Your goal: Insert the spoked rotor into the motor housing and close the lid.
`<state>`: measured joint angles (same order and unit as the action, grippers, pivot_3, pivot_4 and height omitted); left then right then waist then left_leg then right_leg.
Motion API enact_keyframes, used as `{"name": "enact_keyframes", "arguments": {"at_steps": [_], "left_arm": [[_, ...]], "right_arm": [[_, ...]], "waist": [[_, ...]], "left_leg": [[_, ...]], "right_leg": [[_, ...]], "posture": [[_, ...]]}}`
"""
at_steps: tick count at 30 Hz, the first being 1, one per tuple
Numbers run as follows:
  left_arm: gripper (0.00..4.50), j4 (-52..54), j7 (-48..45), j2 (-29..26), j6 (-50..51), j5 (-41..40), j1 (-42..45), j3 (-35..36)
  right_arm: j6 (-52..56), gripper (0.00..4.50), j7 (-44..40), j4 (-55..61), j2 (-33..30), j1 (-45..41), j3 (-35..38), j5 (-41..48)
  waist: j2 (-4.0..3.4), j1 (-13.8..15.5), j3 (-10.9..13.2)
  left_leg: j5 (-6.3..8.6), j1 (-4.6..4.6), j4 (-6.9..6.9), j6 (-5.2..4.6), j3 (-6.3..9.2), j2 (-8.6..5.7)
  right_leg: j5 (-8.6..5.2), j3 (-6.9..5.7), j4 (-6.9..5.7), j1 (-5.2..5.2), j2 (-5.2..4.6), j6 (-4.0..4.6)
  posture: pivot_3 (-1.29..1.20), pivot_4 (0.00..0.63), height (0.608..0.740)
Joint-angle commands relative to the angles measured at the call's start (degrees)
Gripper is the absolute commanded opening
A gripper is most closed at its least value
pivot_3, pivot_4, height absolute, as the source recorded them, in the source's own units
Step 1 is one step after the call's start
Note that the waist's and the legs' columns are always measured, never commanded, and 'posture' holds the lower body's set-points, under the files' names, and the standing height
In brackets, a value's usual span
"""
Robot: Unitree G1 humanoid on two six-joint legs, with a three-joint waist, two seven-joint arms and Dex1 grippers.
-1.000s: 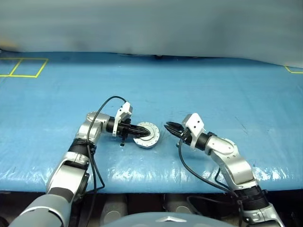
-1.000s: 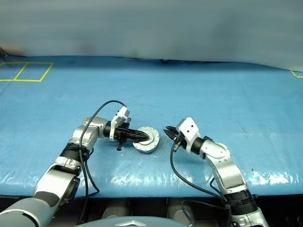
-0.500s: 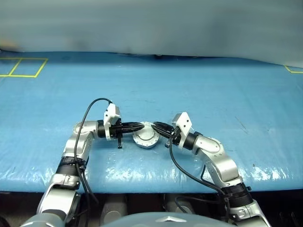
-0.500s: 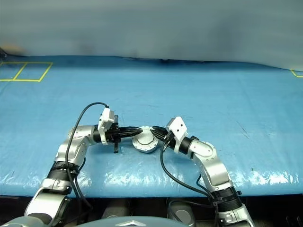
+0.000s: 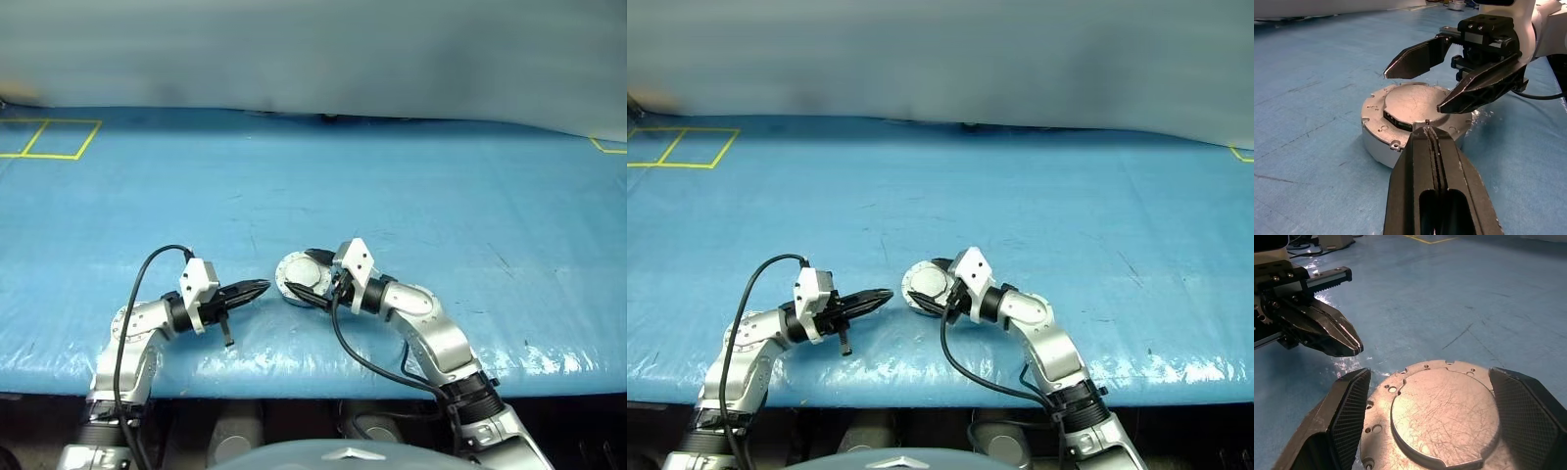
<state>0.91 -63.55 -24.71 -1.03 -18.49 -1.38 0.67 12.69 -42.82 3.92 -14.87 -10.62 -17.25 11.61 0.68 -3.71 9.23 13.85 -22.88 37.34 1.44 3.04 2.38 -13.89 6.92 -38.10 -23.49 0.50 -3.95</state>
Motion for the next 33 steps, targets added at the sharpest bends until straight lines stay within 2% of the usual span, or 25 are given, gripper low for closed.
{"name": "enact_keyframes", "arguments": {"at_steps": [1,13,14,17,27,33], "left_arm": [[0.0,1.69,1.11,0.82,-2.21,0.2,-1.65,-1.85],[0.0,-0.07,1.91,1.36,-3.54,0.6,-3.4,-6.8],[0.0,-0.2,1.94,1.27,-3.69,0.56,-3.48,-6.83],[0.0,-0.46,1.91,0.8,-3.93,0.37,-3.85,-6.66],[0.0,-1.08,2.3,0.7,-4.35,0.21,-4.62,-7.23],[0.0,-1.07,2.46,1.07,-4.3,0.11,-4.8,-7.4]], "right_arm": [[-2.02,4.06,-0.34,-0.09,0.01,-1.18,-0.72,-1.3],[-4.27,4.06,1.21,-3.17,-0.41,-1.46,-0.79,-4.79],[-4.27,3.66,1.3,-3.26,-0.43,-1.45,-0.57,-4.85],[-4.43,2.98,1.2,-2.98,-0.66,-1.62,0.27,-4.38],[-2.18,2.98,-1.48,-0.2,-0.45,-3.49,2.41,0.38],[-2.44,2.98,-1.62,-0.77,-1.15,-3.78,1.55,-1.0]], "waist": [[0.0,-0.04,0.0],[0.0,-0.11,0.0],[0.0,-0.11,0.0],[0.0,-0.12,0.0],[-0.01,-0.11,0.0],[-0.01,-0.17,0.01]], "left_leg": [[0.0,0.0,-0.01,0.0,0.0,0.0],[0.0,0.03,-0.01,0.0,-0.04,0.01],[0.0,0.03,-0.01,0.0,-0.03,0.02],[0.0,0.05,-0.02,0.0,-0.03,0.02],[0.0,0.03,-0.02,0.0,-0.04,0.02],[0.0,0.03,-0.05,0.0,-0.04,0.02]], "right_leg": [[0.01,0.0,0.0,0.0,0.0,-0.01],[0.0,0.02,-0.01,0.0,0.01,0.0],[-0.01,0.02,-0.01,0.0,0.02,0.01],[-0.01,0.02,-0.02,0.0,0.03,0.02],[-0.03,0.03,-0.01,-0.01,0.01,0.05],[-0.03,0.02,-0.01,-0.03,0.02,0.05]], "posture": [[0.0,0.15,0.74],[0.0,0.15,0.74],[0.0,0.15,0.74],[0.0,0.15,0.74],[0.0,0.15,0.74],[0.0,0.15,0.74]]}}
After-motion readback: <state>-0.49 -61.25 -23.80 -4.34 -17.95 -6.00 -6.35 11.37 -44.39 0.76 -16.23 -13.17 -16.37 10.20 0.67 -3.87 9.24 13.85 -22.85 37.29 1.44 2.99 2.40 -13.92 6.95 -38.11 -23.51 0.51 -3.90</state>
